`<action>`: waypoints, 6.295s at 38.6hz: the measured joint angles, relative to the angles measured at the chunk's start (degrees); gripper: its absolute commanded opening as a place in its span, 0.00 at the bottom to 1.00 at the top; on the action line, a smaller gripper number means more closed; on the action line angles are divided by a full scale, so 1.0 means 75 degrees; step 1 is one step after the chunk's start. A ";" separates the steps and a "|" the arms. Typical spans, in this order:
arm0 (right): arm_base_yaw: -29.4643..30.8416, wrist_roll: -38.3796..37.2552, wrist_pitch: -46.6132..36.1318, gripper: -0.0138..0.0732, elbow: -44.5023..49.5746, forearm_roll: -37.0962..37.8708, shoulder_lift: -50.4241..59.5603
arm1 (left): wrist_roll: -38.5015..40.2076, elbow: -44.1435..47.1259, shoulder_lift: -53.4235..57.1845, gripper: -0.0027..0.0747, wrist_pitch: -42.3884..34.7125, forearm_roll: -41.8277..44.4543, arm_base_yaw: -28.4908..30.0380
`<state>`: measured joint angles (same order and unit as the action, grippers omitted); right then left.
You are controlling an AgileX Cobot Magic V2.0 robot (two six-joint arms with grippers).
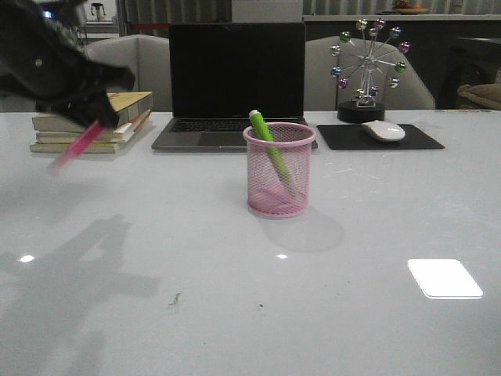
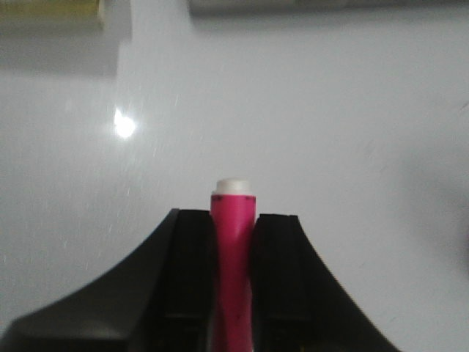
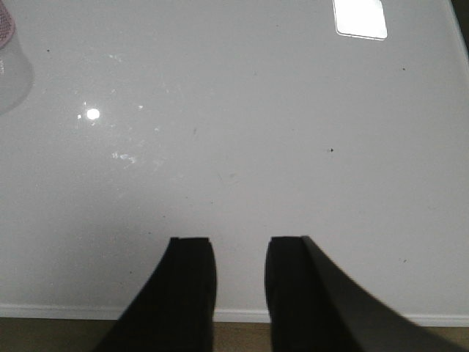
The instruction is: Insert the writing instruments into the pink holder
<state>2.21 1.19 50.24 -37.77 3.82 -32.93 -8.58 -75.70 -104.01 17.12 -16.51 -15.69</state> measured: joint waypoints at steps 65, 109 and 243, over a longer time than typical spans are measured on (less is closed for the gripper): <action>0.0000 -0.0015 0.0012 0.53 0.0000 0.0000 0.0000 | 0.0015 0.0000 -0.2458 0.19 -0.8659 0.0230 -0.3540; 0.0000 -0.0015 -0.0003 0.53 0.0000 0.0000 0.0000 | -0.0715 0.0000 0.1527 0.44 -0.4432 0.0398 -0.2803; 0.0000 -0.0015 -0.0454 0.21 0.0000 -0.1285 0.0000 | -0.0377 0.5313 1.0557 0.35 0.2161 0.1265 0.1378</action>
<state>2.21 1.07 46.84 -37.77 -5.81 -32.93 -11.41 -35.85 -24.83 33.33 -7.02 -5.35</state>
